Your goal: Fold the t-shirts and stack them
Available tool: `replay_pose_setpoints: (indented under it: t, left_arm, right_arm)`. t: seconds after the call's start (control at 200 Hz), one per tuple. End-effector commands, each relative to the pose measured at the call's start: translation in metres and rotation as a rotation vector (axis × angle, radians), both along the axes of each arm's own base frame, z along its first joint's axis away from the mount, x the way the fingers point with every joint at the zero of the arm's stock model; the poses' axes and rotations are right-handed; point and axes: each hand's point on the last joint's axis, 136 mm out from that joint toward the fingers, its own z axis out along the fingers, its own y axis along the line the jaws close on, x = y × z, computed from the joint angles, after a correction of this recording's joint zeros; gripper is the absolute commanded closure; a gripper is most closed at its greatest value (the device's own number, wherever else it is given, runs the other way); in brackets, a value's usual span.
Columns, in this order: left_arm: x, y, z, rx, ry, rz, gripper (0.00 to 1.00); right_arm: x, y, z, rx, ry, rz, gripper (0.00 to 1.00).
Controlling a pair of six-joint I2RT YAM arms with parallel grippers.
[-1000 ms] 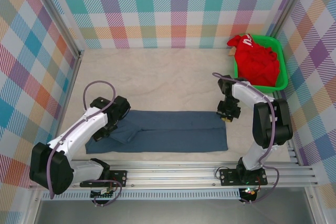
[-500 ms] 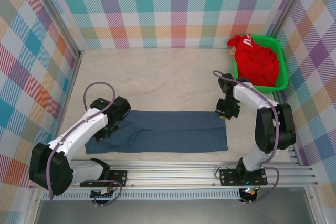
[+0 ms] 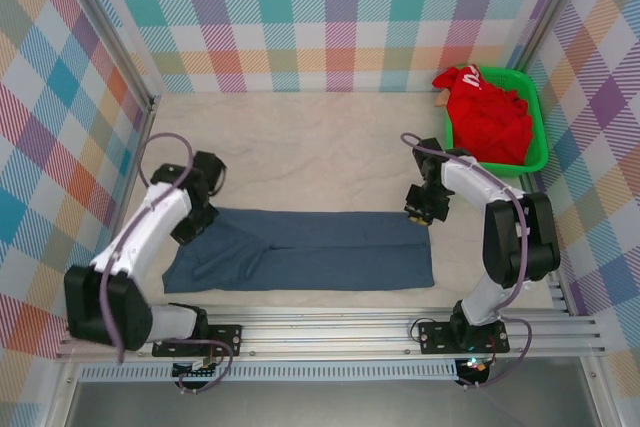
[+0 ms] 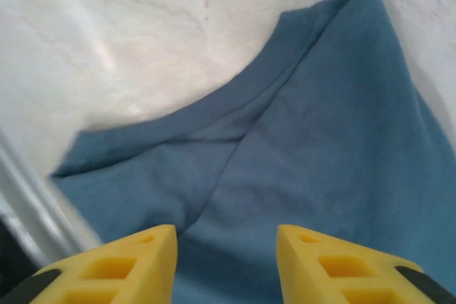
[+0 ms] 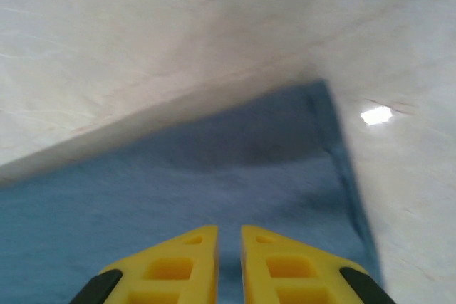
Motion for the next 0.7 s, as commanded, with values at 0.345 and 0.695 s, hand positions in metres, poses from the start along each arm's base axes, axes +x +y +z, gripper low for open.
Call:
replay_pose_setpoints:
  t: [0.345, 0.695]
  left_arm:
    - [0.075, 0.018, -0.073, -0.156, 0.023, 0.012, 0.72]
    - [0.151, 0.031, -0.1, -0.19, 0.025, -0.089, 0.78]
  right_arm:
    - [0.016, 0.002, -0.042, 0.007, 0.085, -0.025, 0.84]
    - [0.053, -0.007, -0.052, -0.034, 0.123, -0.01, 0.84]
